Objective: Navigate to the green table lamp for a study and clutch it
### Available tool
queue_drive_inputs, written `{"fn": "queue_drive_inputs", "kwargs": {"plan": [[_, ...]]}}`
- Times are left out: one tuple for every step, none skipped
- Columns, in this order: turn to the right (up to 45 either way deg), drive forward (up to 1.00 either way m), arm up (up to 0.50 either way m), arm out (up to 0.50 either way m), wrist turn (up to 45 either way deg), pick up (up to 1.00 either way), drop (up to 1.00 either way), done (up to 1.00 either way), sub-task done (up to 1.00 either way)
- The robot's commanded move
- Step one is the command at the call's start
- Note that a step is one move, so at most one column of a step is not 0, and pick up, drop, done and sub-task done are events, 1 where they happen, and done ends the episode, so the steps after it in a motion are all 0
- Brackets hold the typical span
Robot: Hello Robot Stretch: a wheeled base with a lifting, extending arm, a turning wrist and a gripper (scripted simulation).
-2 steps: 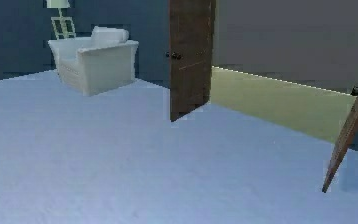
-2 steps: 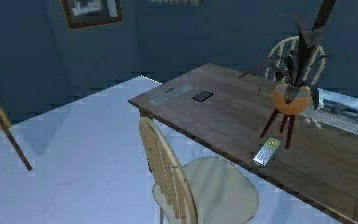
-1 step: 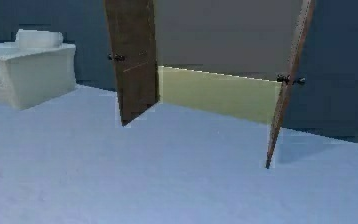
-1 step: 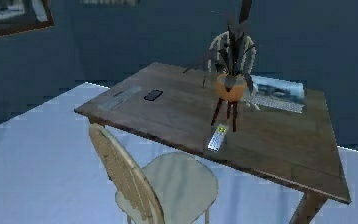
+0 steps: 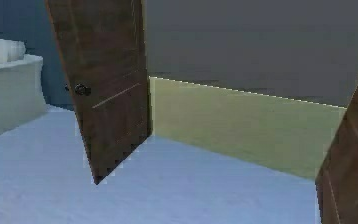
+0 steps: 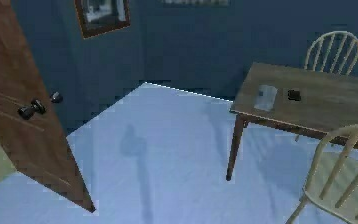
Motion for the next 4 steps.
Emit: {"fn": "queue_drive_inputs", "kwargs": {"plan": [[0.0,1.0,0.0,0.0,0.0,0.0,0.0,0.0,0.0],[3.0,0.0,0.0,0.0,0.0,0.0,0.0,0.0,0.0],[6.0,0.0,0.0,0.0,0.0,0.0,0.0,0.0,0.0],[0.0,0.4,0.0,0.0,0.0,0.0,0.0,0.0,0.0]]}}
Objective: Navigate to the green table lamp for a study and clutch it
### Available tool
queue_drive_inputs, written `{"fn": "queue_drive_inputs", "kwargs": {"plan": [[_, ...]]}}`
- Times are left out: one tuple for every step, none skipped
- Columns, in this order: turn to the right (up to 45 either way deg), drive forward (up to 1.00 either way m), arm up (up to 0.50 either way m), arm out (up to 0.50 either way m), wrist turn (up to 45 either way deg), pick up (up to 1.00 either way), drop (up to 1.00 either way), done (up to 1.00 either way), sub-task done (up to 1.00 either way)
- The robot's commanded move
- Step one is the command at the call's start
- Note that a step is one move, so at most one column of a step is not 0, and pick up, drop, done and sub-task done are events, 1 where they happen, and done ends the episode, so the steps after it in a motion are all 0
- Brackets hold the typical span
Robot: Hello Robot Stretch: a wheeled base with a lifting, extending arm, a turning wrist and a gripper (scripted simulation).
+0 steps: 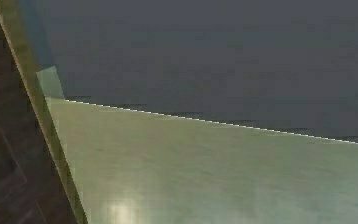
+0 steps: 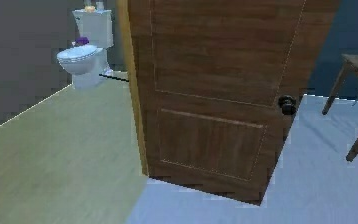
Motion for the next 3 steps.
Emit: {"fn": "queue_drive_inputs", "kwargs": {"plan": [[-3.0,0.0,0.0,0.0,0.0,0.0,0.0,0.0,0.0],[0.0,0.8,0.0,0.0,0.0,0.0,0.0,0.0,0.0],[-33.0,0.0,0.0,0.0,0.0,0.0,0.0,0.0,0.0]]}}
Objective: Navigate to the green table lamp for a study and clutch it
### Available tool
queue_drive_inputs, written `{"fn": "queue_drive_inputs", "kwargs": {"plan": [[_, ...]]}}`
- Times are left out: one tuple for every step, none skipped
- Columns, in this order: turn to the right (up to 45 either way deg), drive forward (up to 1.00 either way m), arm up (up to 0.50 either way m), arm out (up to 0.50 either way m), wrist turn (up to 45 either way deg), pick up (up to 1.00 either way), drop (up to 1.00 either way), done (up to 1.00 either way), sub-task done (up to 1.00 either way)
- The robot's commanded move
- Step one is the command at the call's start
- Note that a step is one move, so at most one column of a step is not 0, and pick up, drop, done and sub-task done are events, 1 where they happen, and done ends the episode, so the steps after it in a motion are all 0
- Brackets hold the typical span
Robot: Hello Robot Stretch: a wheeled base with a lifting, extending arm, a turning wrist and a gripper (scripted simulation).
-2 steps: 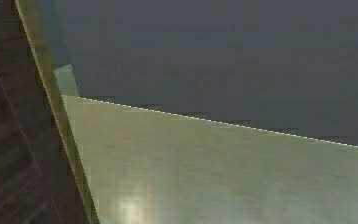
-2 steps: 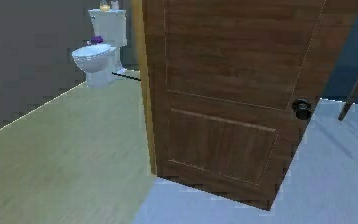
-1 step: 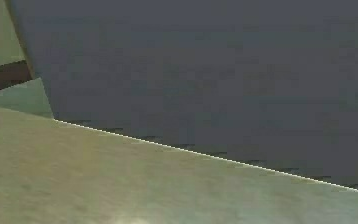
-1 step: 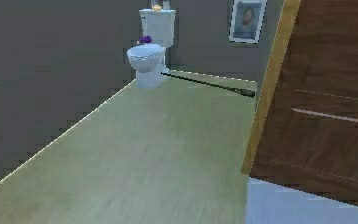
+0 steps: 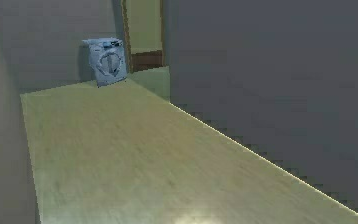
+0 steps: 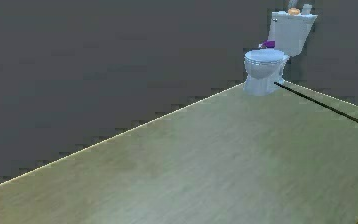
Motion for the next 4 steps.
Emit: {"fn": "queue_drive_inputs", "kwargs": {"plan": [[-3.0,0.0,0.0,0.0,0.0,0.0,0.0,0.0,0.0],[0.0,0.3,0.0,0.0,0.0,0.0,0.0,0.0,0.0],[-3.0,0.0,0.0,0.0,0.0,0.0,0.0,0.0,0.0],[45.0,0.0,0.0,0.0,0.0,0.0,0.0,0.0,0.0]]}}
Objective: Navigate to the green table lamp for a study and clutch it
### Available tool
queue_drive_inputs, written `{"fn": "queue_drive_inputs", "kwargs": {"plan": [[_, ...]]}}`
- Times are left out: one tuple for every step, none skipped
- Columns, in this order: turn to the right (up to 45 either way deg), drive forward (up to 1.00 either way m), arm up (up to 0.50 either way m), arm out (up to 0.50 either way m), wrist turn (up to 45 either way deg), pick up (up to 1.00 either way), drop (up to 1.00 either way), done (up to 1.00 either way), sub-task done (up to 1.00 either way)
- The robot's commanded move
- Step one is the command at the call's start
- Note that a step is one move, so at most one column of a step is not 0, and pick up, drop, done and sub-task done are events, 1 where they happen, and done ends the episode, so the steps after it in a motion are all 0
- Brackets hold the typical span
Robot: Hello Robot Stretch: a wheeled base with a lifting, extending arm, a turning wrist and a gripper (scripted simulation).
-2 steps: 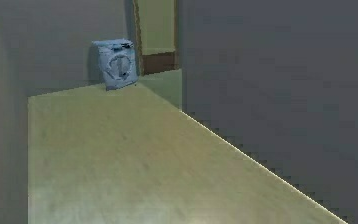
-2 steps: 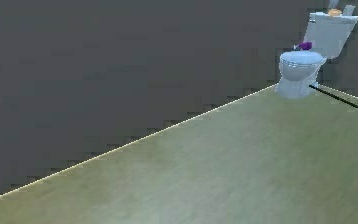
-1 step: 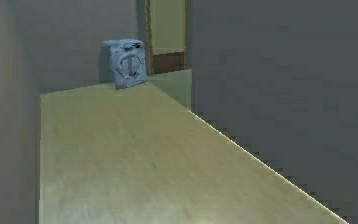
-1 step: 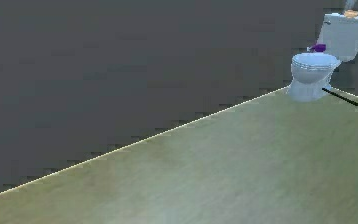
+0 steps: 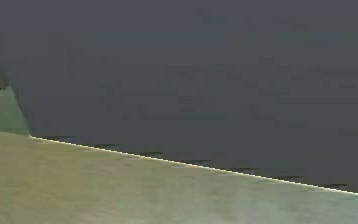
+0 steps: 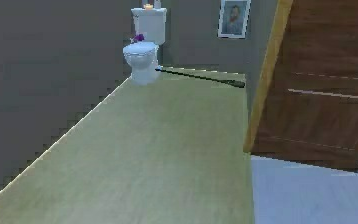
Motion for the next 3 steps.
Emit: {"fn": "queue_drive_inputs", "kwargs": {"plan": [[45.0,0.0,0.0,0.0,0.0,0.0,0.0,0.0,0.0],[36.0,0.0,0.0,0.0,0.0,0.0,0.0,0.0,0.0],[0.0,0.1,0.0,0.0,0.0,0.0,0.0,0.0,0.0]]}}
